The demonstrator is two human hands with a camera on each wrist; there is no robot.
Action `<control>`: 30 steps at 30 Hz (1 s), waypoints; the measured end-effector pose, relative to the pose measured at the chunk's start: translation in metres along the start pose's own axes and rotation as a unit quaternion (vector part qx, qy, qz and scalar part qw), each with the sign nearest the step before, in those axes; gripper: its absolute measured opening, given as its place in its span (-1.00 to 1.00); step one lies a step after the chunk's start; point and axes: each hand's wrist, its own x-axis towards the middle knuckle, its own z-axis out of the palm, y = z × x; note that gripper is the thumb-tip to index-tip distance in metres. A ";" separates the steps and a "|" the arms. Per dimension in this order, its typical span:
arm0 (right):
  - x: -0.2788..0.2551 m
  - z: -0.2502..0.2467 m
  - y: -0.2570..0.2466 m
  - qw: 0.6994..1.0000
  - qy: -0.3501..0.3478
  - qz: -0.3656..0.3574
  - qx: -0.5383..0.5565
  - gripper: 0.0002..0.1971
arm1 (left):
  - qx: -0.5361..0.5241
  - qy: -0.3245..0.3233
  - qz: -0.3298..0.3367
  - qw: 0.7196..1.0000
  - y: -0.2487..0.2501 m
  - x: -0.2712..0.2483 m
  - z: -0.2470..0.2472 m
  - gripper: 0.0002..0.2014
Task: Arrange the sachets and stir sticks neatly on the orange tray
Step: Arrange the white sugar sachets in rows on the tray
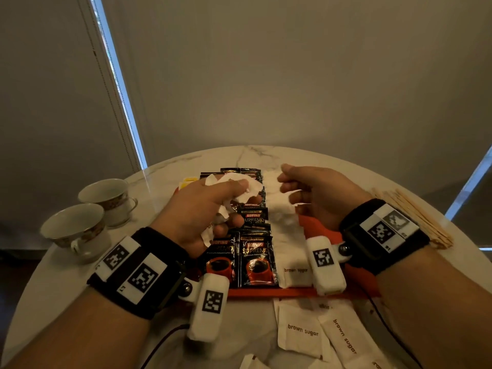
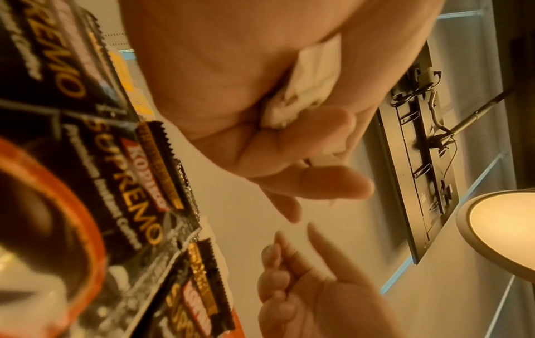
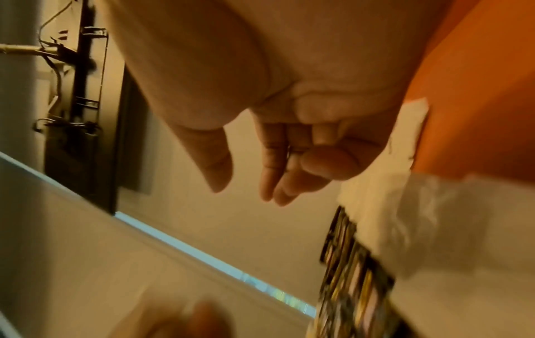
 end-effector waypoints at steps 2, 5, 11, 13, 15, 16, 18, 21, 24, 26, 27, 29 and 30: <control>-0.014 0.015 -0.001 0.996 -0.081 -0.022 -0.024 -0.55 | 0.015 0.004 0.012 1.000 -0.003 0.001 0.001 -0.82; -0.025 0.032 0.001 0.991 -0.109 -0.064 -0.045 -0.59 | 0.046 -0.006 0.038 0.998 -0.005 -0.001 0.003 -0.74; -0.024 0.034 0.007 0.991 -0.053 -0.119 0.013 -0.85 | 0.074 -0.002 0.046 0.996 -0.005 0.001 -0.002 -0.72; -0.025 0.036 0.007 0.989 -0.042 -0.139 0.011 -0.83 | 0.072 -0.003 0.048 0.996 -0.004 0.000 -0.001 -0.71; -0.027 0.038 0.006 0.987 -0.032 -0.159 -0.005 -0.84 | 0.050 0.002 0.051 0.997 -0.003 -0.002 0.000 -0.66; -0.028 0.038 0.005 0.986 -0.027 -0.166 -0.014 -0.85 | 0.037 0.016 0.053 0.998 -0.002 -0.002 0.001 -0.65; -0.029 0.037 0.003 0.985 -0.020 -0.171 -0.015 -0.87 | 0.016 0.048 0.057 0.997 -0.002 0.000 0.001 -0.72; -0.028 0.037 0.002 0.986 -0.019 -0.162 0.015 -0.79 | -0.012 0.073 0.056 0.996 -0.002 0.002 0.002 -0.83; -0.025 0.038 0.006 0.991 -0.045 -0.120 0.024 -0.75 | -0.041 0.090 0.053 0.994 -0.002 0.003 0.004 -0.87; -0.024 0.040 0.008 0.992 -0.048 -0.114 0.027 -0.85 | -0.055 0.097 0.052 0.992 -0.001 0.003 0.004 -0.87; -0.022 0.040 0.008 0.991 -0.042 -0.118 0.036 -0.88 | -0.062 0.100 0.050 0.992 -0.001 0.004 0.004 -0.88; -0.021 0.039 0.007 0.990 -0.031 -0.124 0.056 -0.91 | -0.074 0.103 0.047 0.991 0.000 0.004 0.005 -0.92; -0.020 0.037 0.006 0.990 -0.025 -0.124 0.058 -0.92 | -0.076 0.104 0.047 0.991 0.000 0.004 0.005 -0.96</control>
